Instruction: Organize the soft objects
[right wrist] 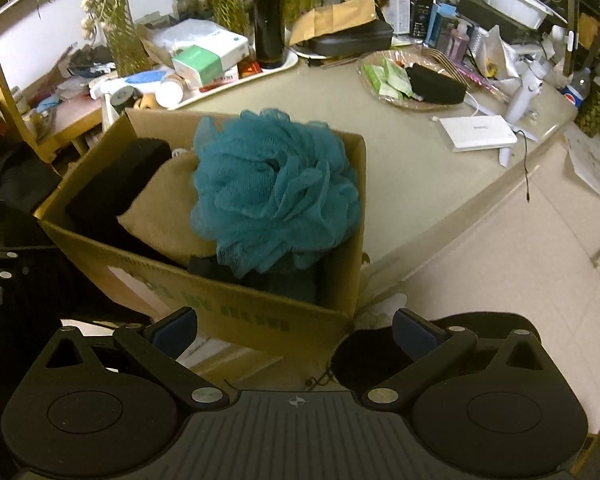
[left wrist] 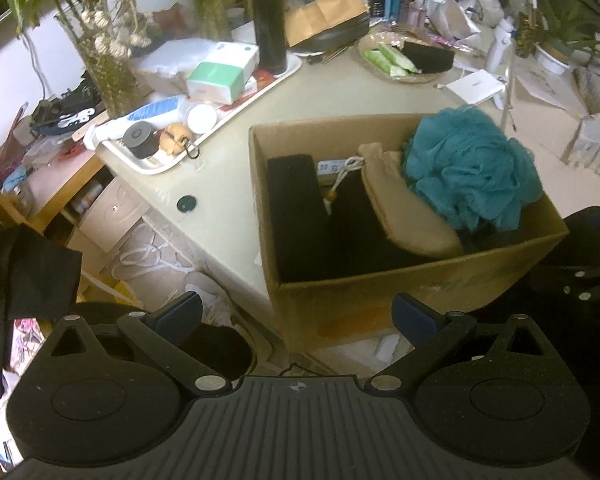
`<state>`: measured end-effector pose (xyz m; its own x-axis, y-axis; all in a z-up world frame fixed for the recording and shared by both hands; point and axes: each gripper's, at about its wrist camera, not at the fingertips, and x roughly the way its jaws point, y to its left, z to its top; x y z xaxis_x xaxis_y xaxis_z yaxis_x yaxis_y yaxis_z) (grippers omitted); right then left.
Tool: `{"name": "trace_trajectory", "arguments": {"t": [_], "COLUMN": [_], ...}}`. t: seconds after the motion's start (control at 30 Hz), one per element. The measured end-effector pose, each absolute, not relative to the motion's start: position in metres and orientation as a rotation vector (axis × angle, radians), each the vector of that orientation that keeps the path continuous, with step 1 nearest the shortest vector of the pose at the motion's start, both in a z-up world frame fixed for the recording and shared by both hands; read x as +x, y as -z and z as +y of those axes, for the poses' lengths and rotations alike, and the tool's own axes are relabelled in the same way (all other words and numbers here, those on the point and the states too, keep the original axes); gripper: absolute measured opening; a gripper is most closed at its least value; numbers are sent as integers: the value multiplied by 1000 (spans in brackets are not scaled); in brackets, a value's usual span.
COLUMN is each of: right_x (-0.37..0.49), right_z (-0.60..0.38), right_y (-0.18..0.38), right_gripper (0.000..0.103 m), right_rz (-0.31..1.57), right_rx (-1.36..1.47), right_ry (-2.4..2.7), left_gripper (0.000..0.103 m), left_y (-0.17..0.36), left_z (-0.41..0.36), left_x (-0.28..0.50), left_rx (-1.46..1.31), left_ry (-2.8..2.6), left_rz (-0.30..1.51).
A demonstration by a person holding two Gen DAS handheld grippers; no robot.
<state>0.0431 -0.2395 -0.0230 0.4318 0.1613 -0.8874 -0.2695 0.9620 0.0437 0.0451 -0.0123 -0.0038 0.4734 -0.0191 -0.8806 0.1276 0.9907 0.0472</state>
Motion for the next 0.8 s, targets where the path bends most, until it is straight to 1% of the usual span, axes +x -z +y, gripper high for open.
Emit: {"name": "trace_trajectory", "arguments": {"t": [0.27,0.8], "right_x": [40,31], "right_z": [-235,-228], "right_y": [29,43], "right_gripper": [103,103], "right_rz": [1116,1196], "right_rx": [-120,-79], "right_ry": [-232,-219], "left_gripper": [103,103], "left_y": [11,20], "left_z": [-5,-2], "left_x": [42,38], "left_rx": [48,21], "left_ry": [43,29], "left_rz": [1103,1131]}}
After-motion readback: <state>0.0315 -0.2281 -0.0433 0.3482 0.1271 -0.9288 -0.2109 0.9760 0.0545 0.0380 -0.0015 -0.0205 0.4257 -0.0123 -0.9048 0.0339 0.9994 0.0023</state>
